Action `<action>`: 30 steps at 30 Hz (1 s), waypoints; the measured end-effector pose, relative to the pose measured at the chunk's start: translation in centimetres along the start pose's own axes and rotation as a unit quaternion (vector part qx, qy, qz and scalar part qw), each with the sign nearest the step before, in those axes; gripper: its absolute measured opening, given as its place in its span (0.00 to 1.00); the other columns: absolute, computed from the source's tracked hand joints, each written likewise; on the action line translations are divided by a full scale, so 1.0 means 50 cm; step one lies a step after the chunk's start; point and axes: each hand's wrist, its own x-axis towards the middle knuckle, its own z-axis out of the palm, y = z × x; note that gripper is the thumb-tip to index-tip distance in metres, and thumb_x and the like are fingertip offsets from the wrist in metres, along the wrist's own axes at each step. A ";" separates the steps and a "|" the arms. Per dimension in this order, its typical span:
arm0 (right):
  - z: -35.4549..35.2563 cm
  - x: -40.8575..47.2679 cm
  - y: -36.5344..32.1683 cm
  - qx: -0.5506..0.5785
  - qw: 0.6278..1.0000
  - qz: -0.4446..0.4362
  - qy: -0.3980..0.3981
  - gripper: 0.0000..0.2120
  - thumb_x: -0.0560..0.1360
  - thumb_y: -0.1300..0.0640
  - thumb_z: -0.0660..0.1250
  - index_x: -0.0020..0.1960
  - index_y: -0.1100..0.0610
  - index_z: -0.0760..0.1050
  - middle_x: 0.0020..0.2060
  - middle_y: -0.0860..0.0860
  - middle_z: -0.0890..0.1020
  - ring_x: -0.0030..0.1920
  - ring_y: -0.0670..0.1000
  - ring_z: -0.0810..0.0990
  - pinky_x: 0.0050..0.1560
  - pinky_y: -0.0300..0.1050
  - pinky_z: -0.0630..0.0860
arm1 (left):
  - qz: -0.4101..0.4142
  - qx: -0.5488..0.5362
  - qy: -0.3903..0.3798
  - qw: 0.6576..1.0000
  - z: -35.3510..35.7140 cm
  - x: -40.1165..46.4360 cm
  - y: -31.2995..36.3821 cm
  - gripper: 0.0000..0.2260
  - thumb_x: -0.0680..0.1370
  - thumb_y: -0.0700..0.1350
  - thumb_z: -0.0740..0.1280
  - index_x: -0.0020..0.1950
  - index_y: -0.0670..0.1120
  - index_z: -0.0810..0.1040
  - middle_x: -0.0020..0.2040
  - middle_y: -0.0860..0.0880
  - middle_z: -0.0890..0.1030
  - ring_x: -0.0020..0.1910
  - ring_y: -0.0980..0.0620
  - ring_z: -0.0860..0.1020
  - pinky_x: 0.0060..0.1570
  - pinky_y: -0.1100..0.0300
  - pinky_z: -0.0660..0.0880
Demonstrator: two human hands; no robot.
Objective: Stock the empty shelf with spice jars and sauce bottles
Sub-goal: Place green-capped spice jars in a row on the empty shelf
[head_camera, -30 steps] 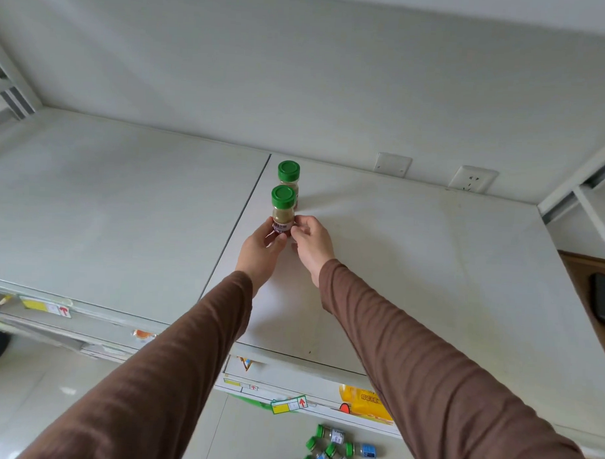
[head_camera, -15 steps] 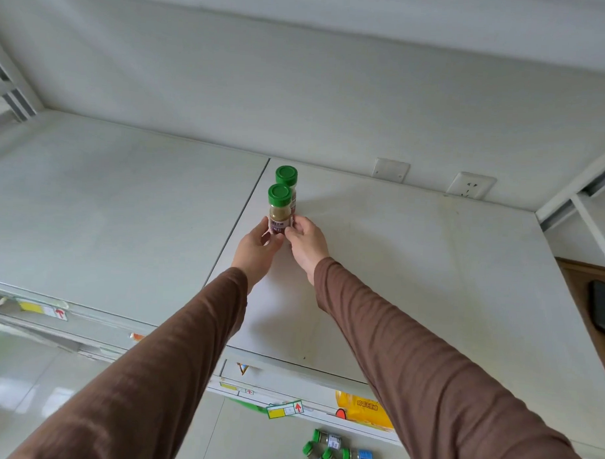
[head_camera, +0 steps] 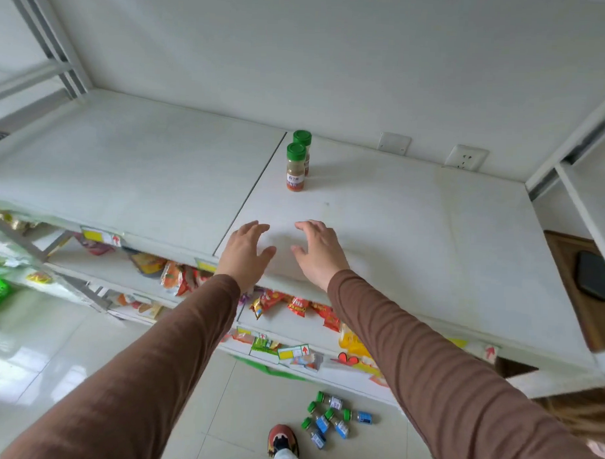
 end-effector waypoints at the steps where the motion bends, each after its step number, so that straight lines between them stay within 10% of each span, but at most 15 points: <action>1: 0.006 -0.041 -0.006 -0.018 1.000 -0.012 0.000 0.23 0.80 0.56 0.63 0.74 0.55 0.67 0.74 0.54 0.67 0.73 0.57 0.64 0.74 0.50 0.63 | 0.004 0.010 0.000 1.000 0.000 -0.041 -0.003 0.23 0.81 0.48 0.66 0.75 0.46 0.70 0.77 0.44 0.67 0.76 0.44 0.65 0.74 0.53 0.59; 19: 0.084 -0.707 -0.166 -0.077 0.976 -0.204 0.000 0.23 0.79 0.50 0.64 0.73 0.53 0.69 0.73 0.51 0.69 0.72 0.54 0.65 0.74 0.47 0.58 | -0.055 0.109 0.080 0.989 -0.040 -0.820 0.007 0.24 0.80 0.54 0.67 0.75 0.50 0.71 0.77 0.46 0.67 0.78 0.44 0.62 0.76 0.49 0.59; 30: 0.245 -1.114 -0.274 -0.024 0.934 -0.337 -0.114 0.24 0.78 0.53 0.67 0.72 0.55 0.69 0.69 0.50 0.74 0.70 0.54 0.69 0.73 0.48 0.63 | -0.243 0.085 0.148 0.955 -0.027 -1.370 -0.043 0.26 0.80 0.55 0.66 0.77 0.51 0.66 0.79 0.48 0.64 0.79 0.46 0.59 0.77 0.50 0.57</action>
